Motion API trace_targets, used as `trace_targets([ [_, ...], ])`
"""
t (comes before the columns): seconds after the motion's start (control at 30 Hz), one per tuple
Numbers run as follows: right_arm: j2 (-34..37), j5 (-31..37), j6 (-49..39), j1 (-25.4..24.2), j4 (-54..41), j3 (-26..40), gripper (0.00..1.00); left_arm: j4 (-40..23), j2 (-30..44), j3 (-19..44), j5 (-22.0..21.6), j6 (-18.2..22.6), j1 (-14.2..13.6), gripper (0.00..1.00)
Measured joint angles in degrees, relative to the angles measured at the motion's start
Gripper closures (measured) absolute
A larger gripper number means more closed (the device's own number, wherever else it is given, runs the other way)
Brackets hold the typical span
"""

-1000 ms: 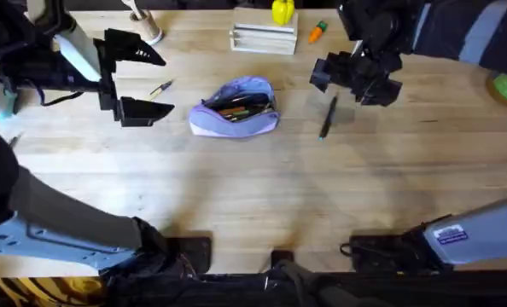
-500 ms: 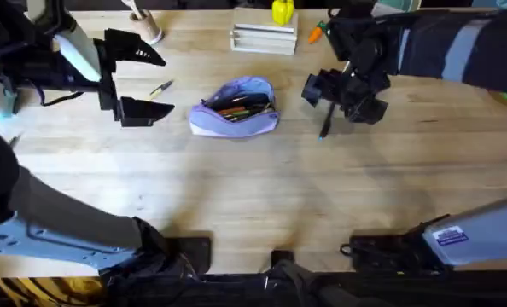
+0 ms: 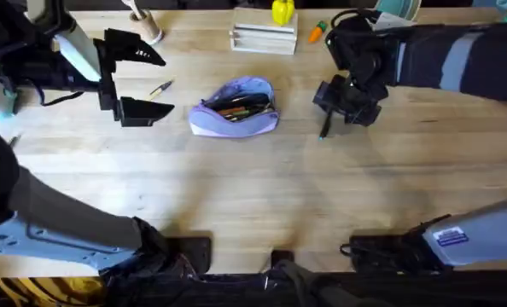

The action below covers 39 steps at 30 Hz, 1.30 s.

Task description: Unzip the bag, pick up the pens from the table one at a time and place them inside, then zip the bag closed.

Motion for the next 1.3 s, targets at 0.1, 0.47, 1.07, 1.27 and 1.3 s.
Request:
trace_targets([
  [0.1,0.00,0.55,0.10,-0.07,0.42,-0.04,0.693,0.00,0.00,0.00,-0.01,0.00,0.00,0.007],
  [0.47,0.09,1.21,0.10,-0.07,0.47,0.15,0.954,0.00,0.00,0.00,-0.01,0.00,0.00,0.007],
  [1.07,-13.14,-12.04,-36.66,-0.10,9.77,8.24,0.967,0.02,0.00,0.00,-0.01,0.00,0.00,0.007],
  [1.27,-12.81,-30.62,-57.77,0.98,16.15,8.23,0.969,0.00,0.00,0.00,-0.01,0.00,0.00,0.007],
  [1.3,-12.29,-38.80,-68.85,1.31,18.07,8.22,0.970,0.00,0.00,0.00,-0.01,0.00,0.00,0.007],
])
